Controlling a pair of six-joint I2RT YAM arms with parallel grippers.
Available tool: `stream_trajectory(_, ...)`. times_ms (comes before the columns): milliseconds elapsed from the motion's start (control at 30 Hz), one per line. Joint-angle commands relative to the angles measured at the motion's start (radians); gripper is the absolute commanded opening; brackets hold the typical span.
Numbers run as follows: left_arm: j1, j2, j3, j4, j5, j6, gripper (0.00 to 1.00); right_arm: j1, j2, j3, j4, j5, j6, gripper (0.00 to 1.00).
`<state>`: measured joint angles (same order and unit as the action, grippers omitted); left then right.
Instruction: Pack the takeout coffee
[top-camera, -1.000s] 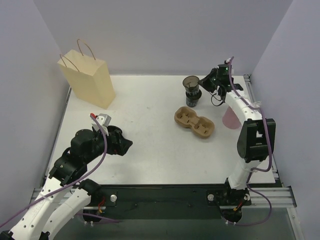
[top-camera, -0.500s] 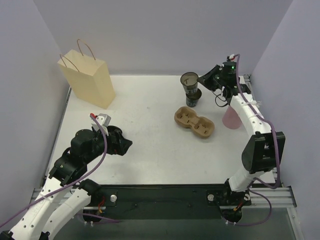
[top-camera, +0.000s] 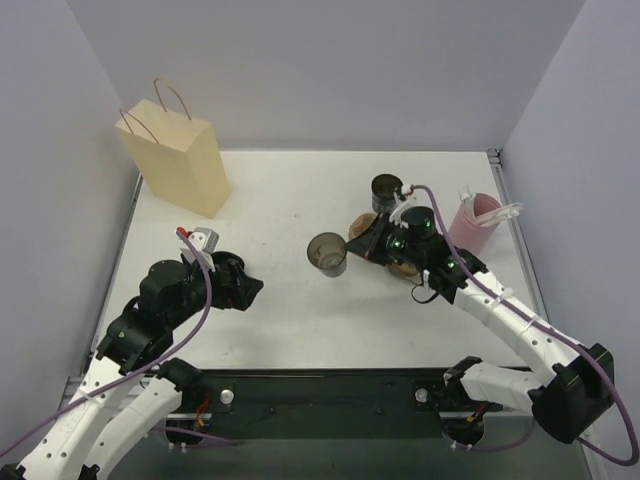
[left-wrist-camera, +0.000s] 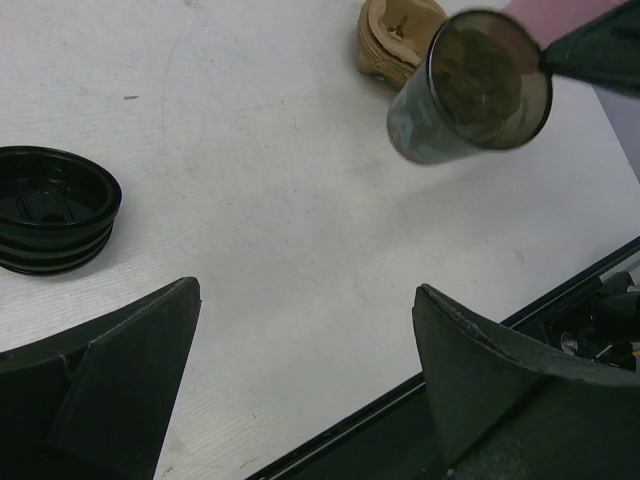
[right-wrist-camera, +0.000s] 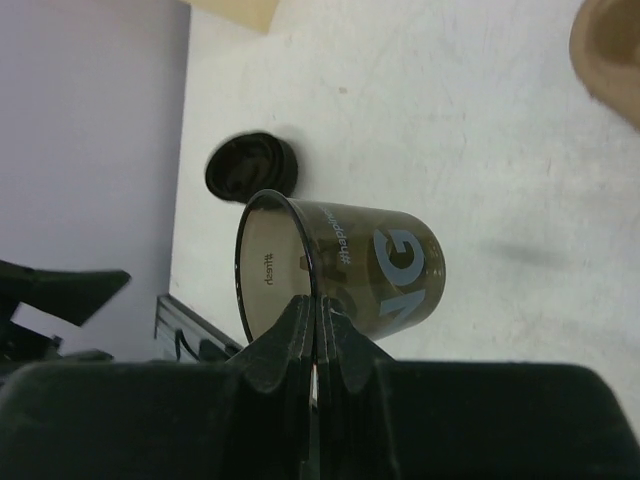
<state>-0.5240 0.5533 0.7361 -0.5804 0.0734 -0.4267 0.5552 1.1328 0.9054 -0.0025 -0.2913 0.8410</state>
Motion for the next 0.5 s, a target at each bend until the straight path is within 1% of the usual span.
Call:
stream_trajectory(0,-0.005,0.005,0.011,0.028,-0.011,-0.007,0.97,0.095,-0.068,-0.132,0.096,0.086,0.043,0.00)
stream_trajectory(167,-0.005,0.007,0.009,0.028,-0.015,-0.007,0.97,0.118,-0.084,-0.259,0.159,0.092,0.066,0.00)
stream_trajectory(233,-0.005,0.007,0.009,0.030,-0.014,-0.007,0.97,0.121,-0.079,-0.289,0.206,0.077,0.072,0.00)
stream_trajectory(467,-0.005,0.011,0.009,0.028,-0.017,-0.009,0.97,0.129,-0.073,-0.382,0.288,0.073,0.110,0.00)
